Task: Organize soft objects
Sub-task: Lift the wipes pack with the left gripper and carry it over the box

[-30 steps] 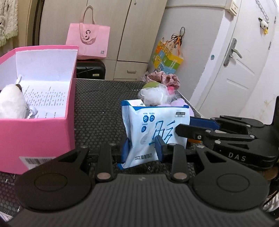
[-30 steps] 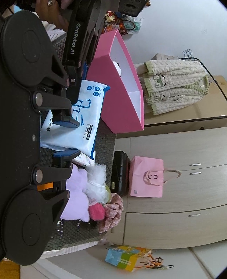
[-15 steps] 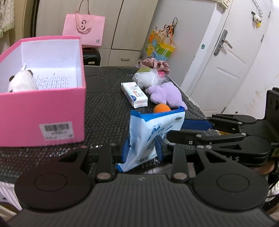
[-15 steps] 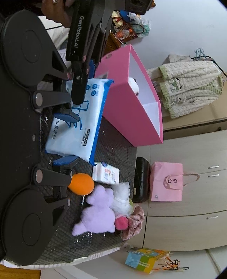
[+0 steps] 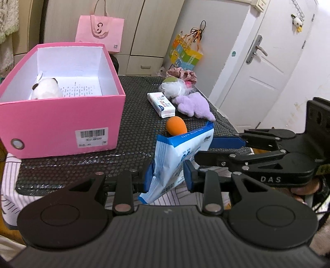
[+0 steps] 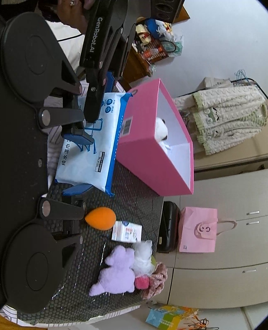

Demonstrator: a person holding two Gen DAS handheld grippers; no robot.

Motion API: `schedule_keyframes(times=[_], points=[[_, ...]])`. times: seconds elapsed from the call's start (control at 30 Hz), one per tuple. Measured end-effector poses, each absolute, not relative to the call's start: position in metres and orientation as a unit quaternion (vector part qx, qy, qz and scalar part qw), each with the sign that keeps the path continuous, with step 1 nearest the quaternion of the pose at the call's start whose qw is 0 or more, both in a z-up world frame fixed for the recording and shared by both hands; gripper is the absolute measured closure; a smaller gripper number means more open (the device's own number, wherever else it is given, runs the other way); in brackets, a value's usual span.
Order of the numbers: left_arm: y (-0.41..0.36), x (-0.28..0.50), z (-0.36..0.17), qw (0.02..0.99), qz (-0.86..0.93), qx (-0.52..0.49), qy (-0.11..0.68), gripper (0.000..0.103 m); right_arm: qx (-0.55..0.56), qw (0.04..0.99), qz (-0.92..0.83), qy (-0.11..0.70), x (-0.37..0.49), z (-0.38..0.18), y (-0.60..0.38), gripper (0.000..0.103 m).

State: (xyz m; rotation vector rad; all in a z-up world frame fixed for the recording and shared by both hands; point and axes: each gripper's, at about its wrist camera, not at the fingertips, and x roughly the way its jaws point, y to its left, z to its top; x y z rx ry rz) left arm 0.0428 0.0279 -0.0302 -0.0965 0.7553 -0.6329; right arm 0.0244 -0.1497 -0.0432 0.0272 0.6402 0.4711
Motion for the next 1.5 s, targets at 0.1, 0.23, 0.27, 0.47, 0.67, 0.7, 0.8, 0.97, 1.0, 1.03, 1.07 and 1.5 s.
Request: schedule_keyframes(times=[0.1,0.23,0.27,0.47,0.67,0.7,0.8,0.97,1.0,1.03,1.07,1.5], points=[[0.037,0.037,-0.021,0.877,-0.31,-0.04,0.365,0.072,0.015,0.918,0.242,0.314,0.023,-0.037,-0.143,0.055],[0.047,0.031,-0.009,0.883,-0.306,-0.026,0.355,0.072,0.022,0.91,0.267,0.316,0.024,-0.028,-0.132,0.055],[0.049,0.029,-0.006,0.885,-0.305,-0.022,0.351,0.072,0.023,0.91,0.271,0.314,0.025,-0.026,-0.13,0.055],[0.062,0.032,0.01,0.898,-0.297,-0.017,0.325,0.078,0.03,0.91,0.289,0.296,0.034,-0.012,-0.116,0.057],[0.071,0.047,0.031,0.909,-0.297,-0.023,0.291,0.08,0.024,0.918,0.291,0.268,0.051,0.009,-0.109,0.057],[0.072,0.05,0.036,0.912,-0.296,-0.022,0.284,0.08,0.021,0.92,0.29,0.264,0.054,0.014,-0.107,0.057],[0.075,0.062,0.048,0.917,-0.294,-0.019,0.27,0.08,0.012,0.925,0.289,0.248,0.066,0.03,-0.101,0.057],[0.085,0.088,0.065,0.921,-0.289,-0.023,0.26,0.08,-0.004,0.928,0.297,0.224,0.09,0.054,-0.093,0.057],[0.086,0.094,0.068,0.923,-0.285,-0.021,0.257,0.08,-0.006,0.928,0.299,0.222,0.097,0.057,-0.091,0.057],[0.087,0.099,0.069,0.925,-0.281,-0.019,0.254,0.08,-0.008,0.928,0.302,0.22,0.103,0.059,-0.089,0.057],[0.088,0.105,0.07,0.927,-0.277,-0.018,0.251,0.08,-0.009,0.926,0.306,0.219,0.111,0.06,-0.087,0.057],[0.1,0.211,0.043,0.925,-0.25,-0.042,0.284,0.083,0.017,0.899,0.348,0.266,0.226,0.033,-0.059,0.083]])
